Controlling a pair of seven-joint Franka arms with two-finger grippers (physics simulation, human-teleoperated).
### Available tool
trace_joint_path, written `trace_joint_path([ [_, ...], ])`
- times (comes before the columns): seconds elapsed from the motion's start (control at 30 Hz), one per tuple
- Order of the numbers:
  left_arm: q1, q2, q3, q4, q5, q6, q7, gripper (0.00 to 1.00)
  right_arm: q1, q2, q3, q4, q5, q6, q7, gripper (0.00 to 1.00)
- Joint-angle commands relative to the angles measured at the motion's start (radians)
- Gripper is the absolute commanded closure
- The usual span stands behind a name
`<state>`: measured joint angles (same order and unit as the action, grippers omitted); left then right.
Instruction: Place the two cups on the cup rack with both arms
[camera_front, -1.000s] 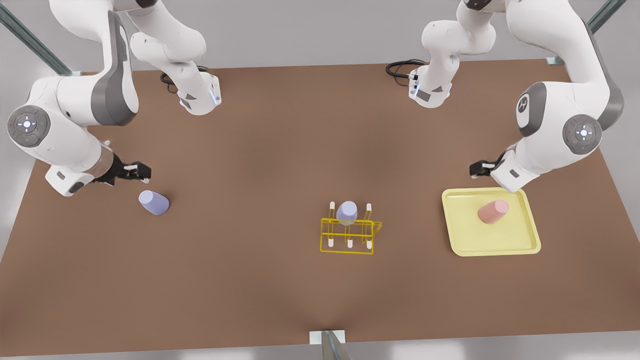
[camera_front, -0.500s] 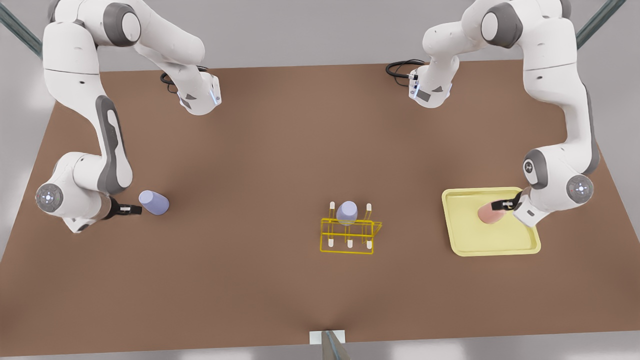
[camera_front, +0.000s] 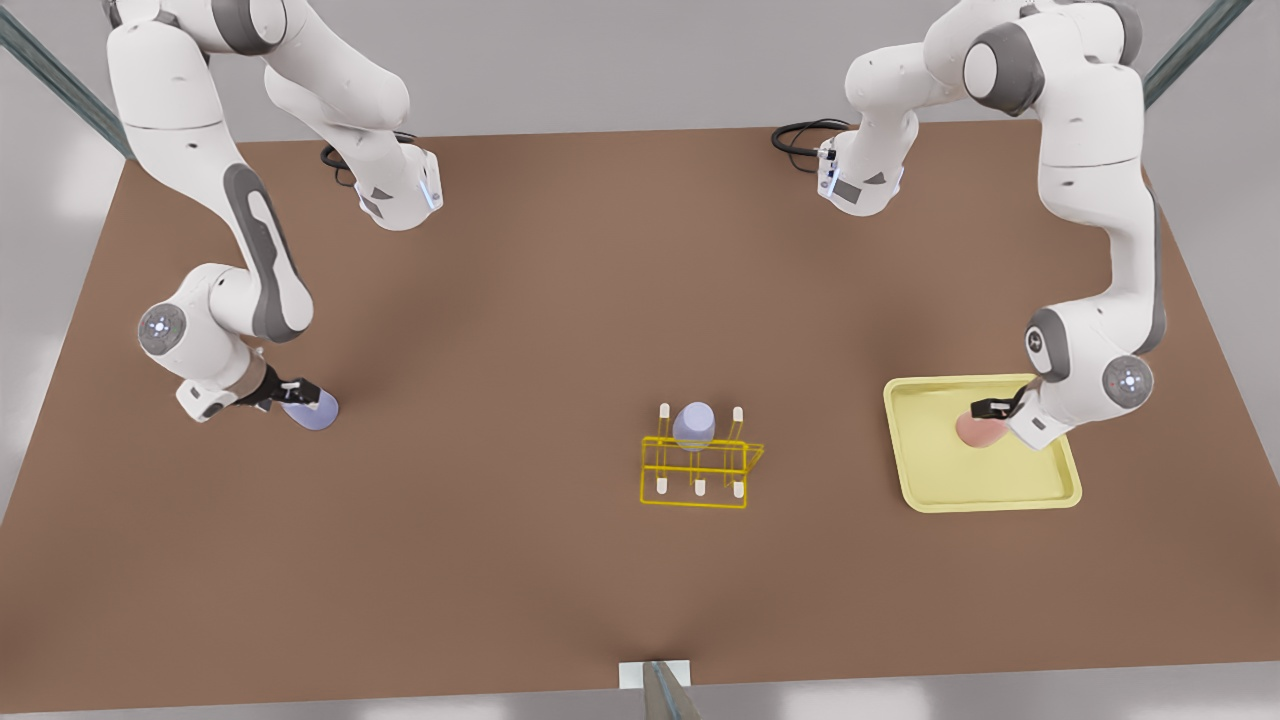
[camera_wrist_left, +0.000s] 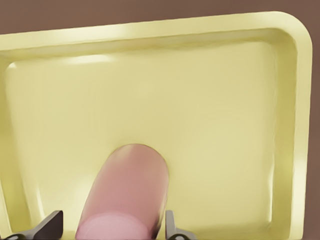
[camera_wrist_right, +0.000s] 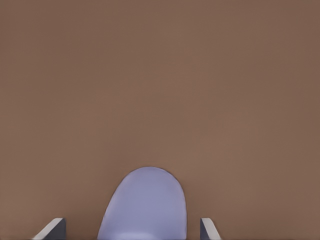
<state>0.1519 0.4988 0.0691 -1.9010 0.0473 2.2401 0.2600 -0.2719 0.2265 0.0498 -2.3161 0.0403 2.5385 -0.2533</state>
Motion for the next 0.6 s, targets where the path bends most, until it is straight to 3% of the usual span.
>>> trace_joint_path([
  [0.0, -0.002, 0.007, 0.001, -0.001, 0.000, 0.016, 0.070, 0.00, -0.001, 0.007, -0.001, -0.020, 0.003, 0.097, -0.110, 0.00],
  [0.3, -0.021, 0.021, 0.014, -0.026, -0.055, 0.052, 0.070, 0.00, -0.003, 0.053, -0.001, -0.057, 0.001, 0.172, -0.116, 0.00],
  [0.37, -0.021, 0.020, 0.018, -0.024, -0.053, 0.053, 0.071, 0.12, -0.004, 0.071, -0.001, -0.057, 0.001, 0.177, -0.118, 0.00],
  [0.57, -0.021, 0.015, 0.020, -0.023, -0.050, 0.064, 0.073, 0.11, -0.013, 0.070, -0.004, -0.062, 0.001, 0.177, -0.147, 0.00],
])
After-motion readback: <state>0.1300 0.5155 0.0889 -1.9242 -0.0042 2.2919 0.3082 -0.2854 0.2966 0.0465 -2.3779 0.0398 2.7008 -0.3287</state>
